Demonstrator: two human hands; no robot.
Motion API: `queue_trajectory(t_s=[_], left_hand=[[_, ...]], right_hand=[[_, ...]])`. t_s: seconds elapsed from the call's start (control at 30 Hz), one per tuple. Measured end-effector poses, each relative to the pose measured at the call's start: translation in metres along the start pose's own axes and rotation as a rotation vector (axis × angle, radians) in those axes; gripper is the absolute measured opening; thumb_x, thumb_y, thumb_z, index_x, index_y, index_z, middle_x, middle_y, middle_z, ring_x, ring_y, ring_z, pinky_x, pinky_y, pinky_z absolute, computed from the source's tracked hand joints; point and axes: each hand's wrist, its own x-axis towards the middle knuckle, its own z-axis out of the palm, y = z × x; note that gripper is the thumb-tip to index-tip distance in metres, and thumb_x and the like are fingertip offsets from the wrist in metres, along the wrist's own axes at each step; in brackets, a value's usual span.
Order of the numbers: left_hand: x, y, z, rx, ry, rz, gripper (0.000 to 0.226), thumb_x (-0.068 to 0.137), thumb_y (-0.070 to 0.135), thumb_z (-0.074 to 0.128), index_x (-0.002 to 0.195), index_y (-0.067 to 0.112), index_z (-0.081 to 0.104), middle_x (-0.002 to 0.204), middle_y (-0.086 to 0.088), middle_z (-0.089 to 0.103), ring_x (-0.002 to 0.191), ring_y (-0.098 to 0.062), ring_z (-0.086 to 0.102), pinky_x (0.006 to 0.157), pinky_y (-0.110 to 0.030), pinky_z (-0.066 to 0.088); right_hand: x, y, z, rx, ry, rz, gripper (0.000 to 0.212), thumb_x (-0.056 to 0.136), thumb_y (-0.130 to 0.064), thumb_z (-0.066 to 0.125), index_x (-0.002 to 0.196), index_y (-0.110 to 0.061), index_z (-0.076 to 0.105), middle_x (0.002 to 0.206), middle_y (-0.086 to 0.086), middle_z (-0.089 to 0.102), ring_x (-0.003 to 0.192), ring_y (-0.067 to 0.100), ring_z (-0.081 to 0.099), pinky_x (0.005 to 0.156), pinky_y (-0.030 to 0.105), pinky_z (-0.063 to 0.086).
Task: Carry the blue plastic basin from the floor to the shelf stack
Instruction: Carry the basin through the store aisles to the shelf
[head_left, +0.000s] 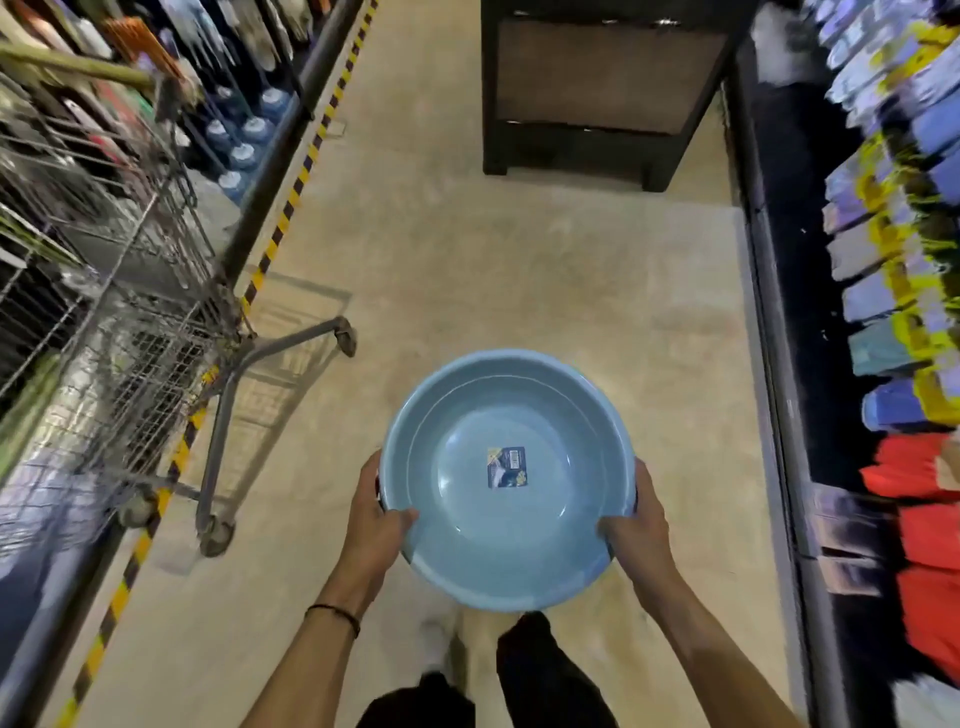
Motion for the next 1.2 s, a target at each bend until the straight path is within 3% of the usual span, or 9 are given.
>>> queue_trajectory(t_s=[0.13, 0.27, 0.37, 0.57, 0.67, 0.8, 0.93, 1.03, 1.2], left_hand=[[0.05, -0.051, 0.007, 0.034, 0.026, -0.077, 0.081, 0.065, 0.006, 0.068, 0.133, 0.049, 0.054, 0.122, 0.018, 0.069, 0.109, -0.002, 0.067, 0.069, -0.021, 0.06], [0.106, -0.11, 0.01, 0.059, 0.015, -0.135, 0.085, 0.062, 0.013, 0.077, 0.134, 0.051, 0.054, 0.123, 0.021, 0.069, 0.111, -0.002, 0.067, 0.072, -0.026, 0.062], [0.148, -0.162, 0.014, 0.061, 0.009, -0.158, 0.085, 0.056, 0.023, 0.082, 0.131, 0.052, 0.055, 0.123, 0.02, 0.069, 0.108, -0.001, 0.068, 0.071, -0.024, 0.062], [0.229, -0.293, 0.023, 0.07, 0.007, -0.191, 0.088, 0.067, 0.008, 0.079, 0.144, 0.035, 0.047, 0.135, -0.003, 0.065, 0.114, -0.015, 0.066, 0.083, -0.039, 0.061], [0.262, -0.358, 0.024, 0.069, 0.02, -0.217, 0.089, 0.065, 0.008, 0.08, 0.143, 0.036, 0.048, 0.132, 0.0, 0.066, 0.113, -0.016, 0.067, 0.086, -0.042, 0.06], [0.299, -0.43, 0.028, 0.054, 0.028, -0.251, 0.084, 0.067, 0.005, 0.078, 0.133, 0.049, 0.049, 0.127, 0.003, 0.069, 0.107, -0.019, 0.07, 0.063, -0.027, 0.06], [0.32, -0.481, 0.028, 0.058, 0.061, -0.263, 0.088, 0.081, -0.014, 0.073, 0.127, 0.058, 0.051, 0.128, 0.002, 0.07, 0.111, -0.021, 0.068, 0.063, -0.024, 0.06], [0.326, -0.503, 0.029, 0.082, 0.102, -0.254, 0.087, 0.084, -0.017, 0.069, 0.131, 0.054, 0.051, 0.131, 0.001, 0.068, 0.116, -0.024, 0.066, 0.076, -0.032, 0.062], [0.33, -0.521, 0.031, 0.081, 0.119, -0.231, 0.083, 0.086, -0.017, 0.067, 0.138, 0.046, 0.048, 0.134, 0.002, 0.064, 0.123, -0.026, 0.062, 0.099, -0.05, 0.057]], right_hand=[[0.051, 0.05, 0.017, -0.001, -0.028, 0.037, 0.089, 0.057, -0.007, 0.058, 0.139, -0.041, 0.054, 0.122, -0.019, 0.067, 0.113, 0.005, 0.064, 0.087, 0.036, 0.06], [0.104, 0.114, 0.04, -0.02, -0.036, 0.064, 0.092, 0.054, -0.007, 0.057, 0.141, -0.037, 0.055, 0.115, -0.025, 0.067, 0.098, -0.008, 0.063, 0.07, 0.011, 0.054], [0.145, 0.167, 0.058, -0.032, -0.038, 0.102, 0.096, 0.052, -0.003, 0.057, 0.144, -0.03, 0.055, 0.117, -0.016, 0.068, 0.098, -0.001, 0.062, 0.071, 0.012, 0.052], [0.223, 0.282, 0.097, -0.059, -0.037, 0.126, 0.097, 0.055, -0.001, 0.058, 0.148, -0.028, 0.051, 0.126, -0.012, 0.065, 0.102, -0.009, 0.06, 0.072, 0.012, 0.054], [0.25, 0.339, 0.116, -0.067, -0.031, 0.118, 0.098, 0.054, -0.001, 0.06, 0.147, -0.032, 0.052, 0.129, -0.013, 0.065, 0.108, -0.007, 0.06, 0.072, 0.011, 0.055], [0.281, 0.406, 0.137, -0.085, -0.009, 0.089, 0.095, 0.058, -0.001, 0.059, 0.147, -0.036, 0.052, 0.13, -0.018, 0.064, 0.116, -0.001, 0.06, 0.075, 0.015, 0.057], [0.301, 0.453, 0.154, -0.105, -0.008, 0.076, 0.092, 0.068, 0.008, 0.063, 0.15, -0.03, 0.049, 0.131, -0.019, 0.061, 0.119, -0.003, 0.057, 0.088, 0.03, 0.06], [0.31, 0.476, 0.164, -0.104, -0.021, 0.078, 0.095, 0.076, 0.023, 0.062, 0.151, -0.033, 0.047, 0.132, -0.026, 0.059, 0.121, -0.004, 0.056, 0.094, 0.042, 0.059], [0.321, 0.495, 0.175, -0.103, -0.028, 0.04, 0.094, 0.075, 0.017, 0.063, 0.151, -0.035, 0.046, 0.137, -0.021, 0.058, 0.127, 0.003, 0.054, 0.096, 0.045, 0.057]])
